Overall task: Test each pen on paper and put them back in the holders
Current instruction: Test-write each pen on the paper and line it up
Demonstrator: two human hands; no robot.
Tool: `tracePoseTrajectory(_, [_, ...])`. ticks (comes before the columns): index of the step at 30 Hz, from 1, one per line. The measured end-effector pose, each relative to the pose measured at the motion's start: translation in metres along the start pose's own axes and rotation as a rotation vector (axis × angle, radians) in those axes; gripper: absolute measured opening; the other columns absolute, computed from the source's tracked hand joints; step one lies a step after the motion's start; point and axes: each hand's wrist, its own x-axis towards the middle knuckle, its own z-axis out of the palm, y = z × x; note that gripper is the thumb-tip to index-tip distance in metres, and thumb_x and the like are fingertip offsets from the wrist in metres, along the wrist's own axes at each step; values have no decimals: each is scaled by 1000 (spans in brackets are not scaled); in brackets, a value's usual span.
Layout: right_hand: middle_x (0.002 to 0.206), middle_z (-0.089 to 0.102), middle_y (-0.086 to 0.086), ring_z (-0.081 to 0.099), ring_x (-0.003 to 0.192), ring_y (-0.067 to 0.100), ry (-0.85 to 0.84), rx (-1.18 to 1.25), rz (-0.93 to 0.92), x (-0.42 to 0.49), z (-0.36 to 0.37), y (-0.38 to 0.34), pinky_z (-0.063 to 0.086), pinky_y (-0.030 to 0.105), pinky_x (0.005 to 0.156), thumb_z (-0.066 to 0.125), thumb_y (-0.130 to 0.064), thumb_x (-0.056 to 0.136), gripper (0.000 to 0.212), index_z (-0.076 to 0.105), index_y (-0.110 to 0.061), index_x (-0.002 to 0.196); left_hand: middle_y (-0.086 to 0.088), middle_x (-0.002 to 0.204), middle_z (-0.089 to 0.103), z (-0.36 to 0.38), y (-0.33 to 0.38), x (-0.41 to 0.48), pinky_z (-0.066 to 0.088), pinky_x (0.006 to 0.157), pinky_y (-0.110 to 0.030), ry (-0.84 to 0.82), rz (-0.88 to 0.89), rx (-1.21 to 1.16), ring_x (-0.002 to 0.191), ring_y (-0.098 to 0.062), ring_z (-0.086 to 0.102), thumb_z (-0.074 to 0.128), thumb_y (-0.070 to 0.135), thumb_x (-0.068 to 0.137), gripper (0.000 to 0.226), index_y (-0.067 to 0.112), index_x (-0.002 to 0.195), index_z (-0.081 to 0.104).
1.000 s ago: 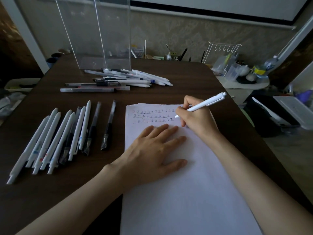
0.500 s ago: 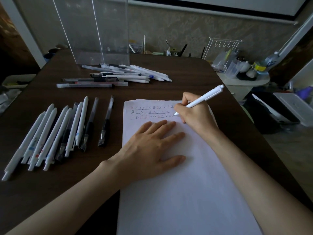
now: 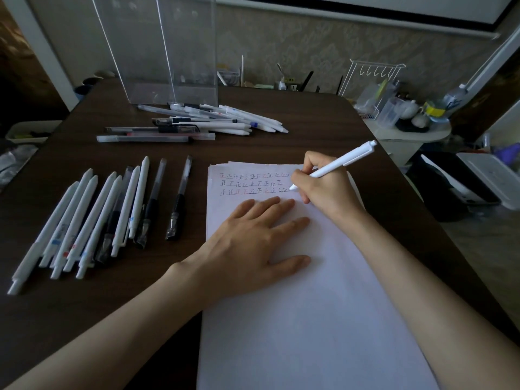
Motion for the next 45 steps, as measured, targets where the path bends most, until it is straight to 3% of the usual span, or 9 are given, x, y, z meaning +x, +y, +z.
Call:
tracePoseTrajectory(6, [45, 44, 1, 42, 42, 6, 63, -113, 18, 4, 0, 7, 31, 21, 43, 58, -12, 79, 22, 41, -7, 66, 0, 155, 20, 1, -1, 0, 3, 110, -27, 24, 11, -7, 142, -17, 14, 21, 68, 85, 68, 37, 144, 28])
tracePoseTrajectory(10, [50, 54, 4, 47, 41, 3, 13, 158, -26, 3, -1, 2, 37, 14, 46, 65, -20, 88, 24, 47, -10, 74, 0, 145, 38, -2, -2, 1, 19, 108, -26, 90, 2, -31, 134, -17, 33, 29, 64, 86, 66, 24, 138, 41])
tracePoseTrajectory(14, [83, 63, 4, 53, 70, -2, -70, 56, -170, -1, -2, 2, 38, 11, 61, 67, -12, 85, 12, 61, -13, 96, 7, 130, 50, -8, -1, 0, 29, 95, -20, 187, -161, -286, 118, -11, 44, 55, 60, 80, 67, 23, 133, 35])
tracePoseTrajectory(20, [111, 62, -4, 53, 96, 1, -173, 26, -238, 0, 2, 6, 43, 17, 81, 59, 2, 85, 44, 62, -27, 117, 2, 110, 60, -7, -6, 2, 42, 83, -30, 191, -40, -291, 99, -18, 53, 58, 56, 78, 63, 27, 133, 45])
tracePoseTrajectory(26, [113, 64, -3, 54, 101, 2, -161, 57, -270, 1, 1, 8, 42, 15, 82, 52, 3, 89, 45, 59, -25, 124, -1, 110, 60, -8, -12, 1, 42, 82, -28, 173, -52, -282, 99, -20, 53, 58, 41, 83, 52, 18, 129, 52])
tracePoseTrajectory(30, [112, 59, -12, 52, 102, 2, -177, -6, -266, 2, 3, 7, 39, 6, 82, 48, -1, 93, 46, 48, -25, 133, -2, 126, 56, -26, -25, -7, 35, 92, -25, 183, -257, -205, 115, -21, 50, 63, 48, 82, 63, 18, 135, 45])
tracePoseTrajectory(34, [110, 59, -5, 48, 101, 9, -177, -185, -349, 20, 11, -3, 35, 7, 80, 50, 0, 91, 32, 62, -13, 118, 2, 135, 48, -34, -41, -28, 29, 103, -31, 170, -413, 51, 124, -18, 40, 49, 59, 85, 65, 25, 140, 36])
tracePoseTrajectory(41, [116, 60, 5, 50, 111, 17, -263, -250, -383, 71, 71, -41, 32, 20, 86, 44, 2, 91, 31, 65, -10, 111, 3, 146, 34, -33, -48, -53, 19, 111, -39, 160, -481, 144, 138, -18, 24, 15, 78, 71, 83, 31, 133, 45])
tracePoseTrajectory(45, [122, 61, 6, 46, 119, 19, -331, -311, -464, 82, 109, -63, 33, 23, 94, 48, -5, 95, 26, 64, -10, 115, 9, 152, 23, -29, -55, -50, 9, 114, -37, 177, -536, 102, 142, -11, 12, 28, 73, 83, 70, 30, 138, 37])
